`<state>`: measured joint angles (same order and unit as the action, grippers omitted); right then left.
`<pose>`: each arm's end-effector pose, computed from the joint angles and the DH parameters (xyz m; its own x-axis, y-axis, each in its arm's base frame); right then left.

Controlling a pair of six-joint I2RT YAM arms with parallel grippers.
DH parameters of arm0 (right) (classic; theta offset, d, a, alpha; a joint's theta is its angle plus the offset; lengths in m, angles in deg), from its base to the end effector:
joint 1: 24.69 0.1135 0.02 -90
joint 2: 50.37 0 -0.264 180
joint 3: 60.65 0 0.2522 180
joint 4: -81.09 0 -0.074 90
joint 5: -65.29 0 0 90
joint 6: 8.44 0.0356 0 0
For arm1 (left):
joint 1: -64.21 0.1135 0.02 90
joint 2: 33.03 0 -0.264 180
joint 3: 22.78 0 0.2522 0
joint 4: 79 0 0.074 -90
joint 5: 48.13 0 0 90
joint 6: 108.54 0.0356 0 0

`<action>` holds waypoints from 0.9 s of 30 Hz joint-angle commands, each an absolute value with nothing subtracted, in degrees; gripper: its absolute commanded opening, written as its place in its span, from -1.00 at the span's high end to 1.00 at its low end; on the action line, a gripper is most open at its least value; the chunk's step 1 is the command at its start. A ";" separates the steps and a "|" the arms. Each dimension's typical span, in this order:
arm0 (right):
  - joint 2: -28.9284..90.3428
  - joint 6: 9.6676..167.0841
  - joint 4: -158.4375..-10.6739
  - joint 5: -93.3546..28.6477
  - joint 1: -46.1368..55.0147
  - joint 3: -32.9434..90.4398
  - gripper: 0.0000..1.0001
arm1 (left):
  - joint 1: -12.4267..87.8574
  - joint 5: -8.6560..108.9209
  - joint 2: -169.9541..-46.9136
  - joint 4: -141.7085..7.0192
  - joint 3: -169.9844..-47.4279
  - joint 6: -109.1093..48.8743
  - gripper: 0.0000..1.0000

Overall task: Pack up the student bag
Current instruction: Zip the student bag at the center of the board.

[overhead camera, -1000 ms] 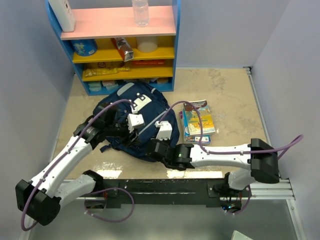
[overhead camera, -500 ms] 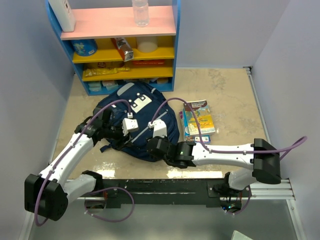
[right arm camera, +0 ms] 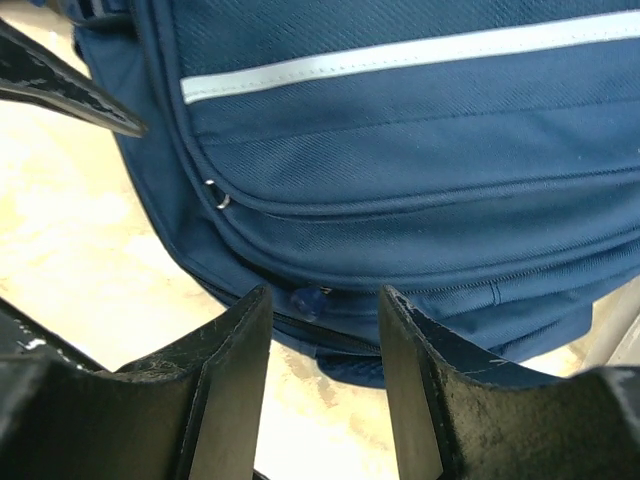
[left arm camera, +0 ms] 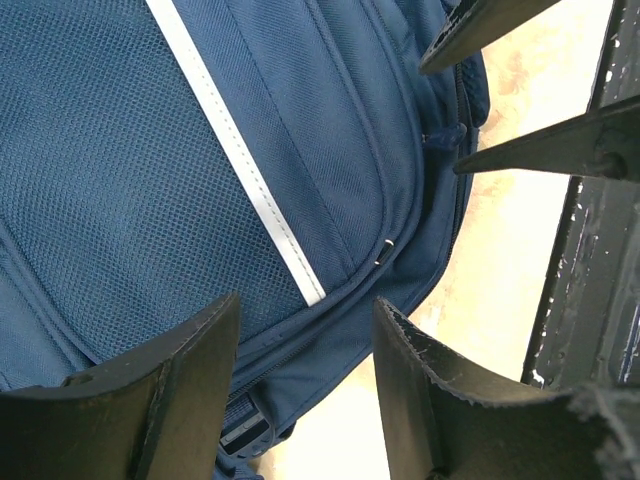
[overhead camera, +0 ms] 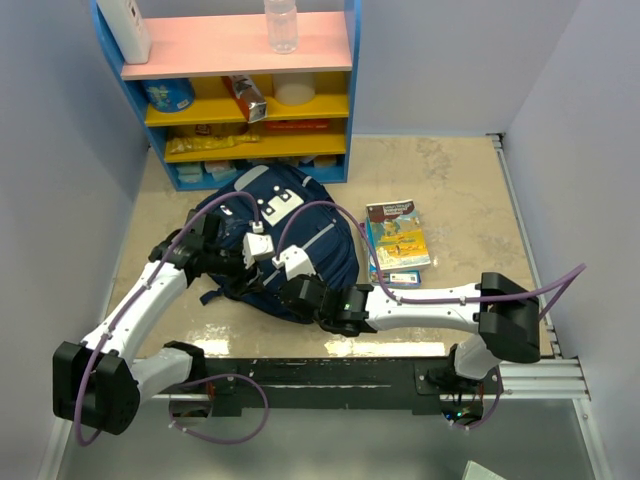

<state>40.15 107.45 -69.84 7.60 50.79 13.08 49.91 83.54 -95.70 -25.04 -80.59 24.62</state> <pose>0.1027 0.3208 0.2299 -0.4784 -0.3751 -0.7940 -0.5735 0.8182 -0.0410 0.1901 -0.0729 0.2406 -0.2504 0.5911 -0.7667 0.9450 0.3214 -0.0608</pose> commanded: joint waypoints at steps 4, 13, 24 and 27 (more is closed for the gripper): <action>39.54 105.64 -74.25 6.84 51.07 12.53 0.06 | 50.33 86.43 -95.52 -25.16 -83.82 25.93 -0.17; 39.63 107.49 -76.36 6.84 51.16 9.10 0.13 | 50.42 87.13 -95.52 -24.64 -84.61 25.41 -0.16; 41.55 106.52 -82.34 7.28 51.07 7.08 0.24 | 50.42 87.57 -95.52 -23.67 -85.23 25.41 -0.15; 42.09 105.56 -83.74 7.37 51.16 6.82 0.24 | 50.42 87.49 -95.69 -23.41 -85.49 25.23 -0.15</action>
